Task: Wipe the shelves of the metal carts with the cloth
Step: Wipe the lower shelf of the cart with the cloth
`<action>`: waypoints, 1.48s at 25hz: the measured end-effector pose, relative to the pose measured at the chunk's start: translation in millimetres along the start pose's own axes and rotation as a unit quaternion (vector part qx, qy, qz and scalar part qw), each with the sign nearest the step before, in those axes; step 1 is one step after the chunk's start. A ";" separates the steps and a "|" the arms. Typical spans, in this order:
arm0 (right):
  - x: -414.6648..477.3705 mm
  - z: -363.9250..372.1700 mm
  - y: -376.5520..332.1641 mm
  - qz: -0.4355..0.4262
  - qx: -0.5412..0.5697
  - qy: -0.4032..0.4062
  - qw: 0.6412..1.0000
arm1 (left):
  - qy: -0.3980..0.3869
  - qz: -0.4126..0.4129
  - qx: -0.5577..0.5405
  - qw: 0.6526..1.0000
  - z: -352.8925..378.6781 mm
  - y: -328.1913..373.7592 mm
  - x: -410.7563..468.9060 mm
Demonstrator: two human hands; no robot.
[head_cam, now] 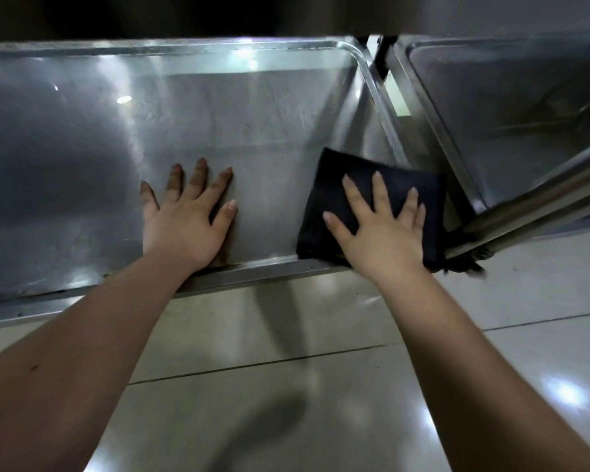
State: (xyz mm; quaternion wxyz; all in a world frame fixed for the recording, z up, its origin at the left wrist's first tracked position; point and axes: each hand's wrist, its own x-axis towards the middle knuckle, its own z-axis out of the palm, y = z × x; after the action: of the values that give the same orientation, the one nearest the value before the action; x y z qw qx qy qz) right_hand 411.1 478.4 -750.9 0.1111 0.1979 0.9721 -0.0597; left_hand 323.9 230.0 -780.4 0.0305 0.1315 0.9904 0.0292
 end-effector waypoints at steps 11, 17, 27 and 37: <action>127.7 -24.0 -25.9 -0.044 -0.019 -0.014 0.999 | -0.018 -0.001 -0.005 1.000 -2.7 -1.8 0.1; 125.4 -24.6 -22.4 -0.073 -0.017 0.002 0.997 | -0.020 0.003 -0.016 1.000 -4.9 -1.8 0.9; -17.0 -1.0 -18.2 -0.057 -0.055 -0.041 0.996 | -0.007 0.011 -0.263 0.965 -34.3 -14.4 -9.2; -83.2 24.5 -235.8 -0.287 -0.014 -0.066 0.955 | 0.046 -0.060 -0.231 0.970 -64.0 -102.3 -63.8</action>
State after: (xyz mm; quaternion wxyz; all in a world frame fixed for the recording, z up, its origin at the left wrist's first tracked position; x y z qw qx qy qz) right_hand 396.6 228.0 -737.6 0.1556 -0.0958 0.9791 -0.0888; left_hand 354.5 111.5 -720.0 0.0162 0.0598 0.9633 0.2613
